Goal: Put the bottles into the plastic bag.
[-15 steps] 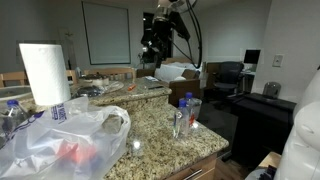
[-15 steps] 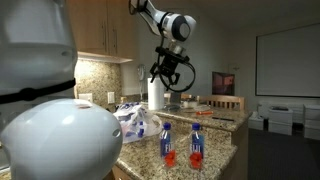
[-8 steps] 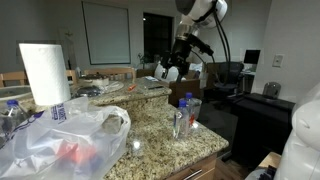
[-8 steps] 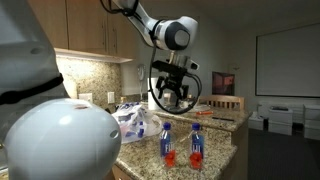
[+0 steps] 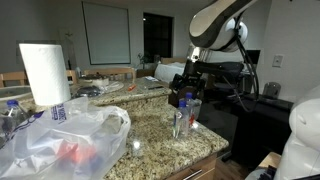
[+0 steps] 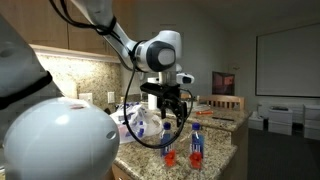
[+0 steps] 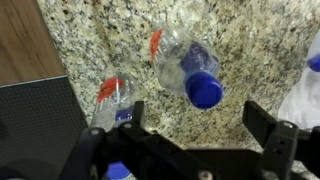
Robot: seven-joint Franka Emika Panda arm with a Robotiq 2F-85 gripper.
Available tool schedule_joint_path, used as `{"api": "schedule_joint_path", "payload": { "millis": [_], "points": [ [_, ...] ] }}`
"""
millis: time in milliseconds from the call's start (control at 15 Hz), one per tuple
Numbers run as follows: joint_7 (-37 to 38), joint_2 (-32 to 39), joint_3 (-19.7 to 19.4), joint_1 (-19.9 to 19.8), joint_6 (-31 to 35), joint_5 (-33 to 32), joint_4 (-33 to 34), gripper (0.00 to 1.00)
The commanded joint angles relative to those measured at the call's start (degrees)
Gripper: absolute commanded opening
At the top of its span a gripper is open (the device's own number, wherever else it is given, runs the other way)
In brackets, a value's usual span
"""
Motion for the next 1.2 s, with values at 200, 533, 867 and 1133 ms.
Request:
{"api": "schedule_joint_path", "payload": {
  "millis": [200,533,867,1133],
  "points": [
    [23.6,-1.5,11.8,-8.1,3.1,-13.7,0.3,1.00],
    [30.0,3.7,13.0,-8.4,1.3,-16.3,2.0,1.00],
    [27.3,7.2,8.9,-4.0,3.4,-12.5,3.8,1.00],
    [25.6,9.6,6.6,-0.4,3.5,-9.6,5.5,0.99]
  ]
}}
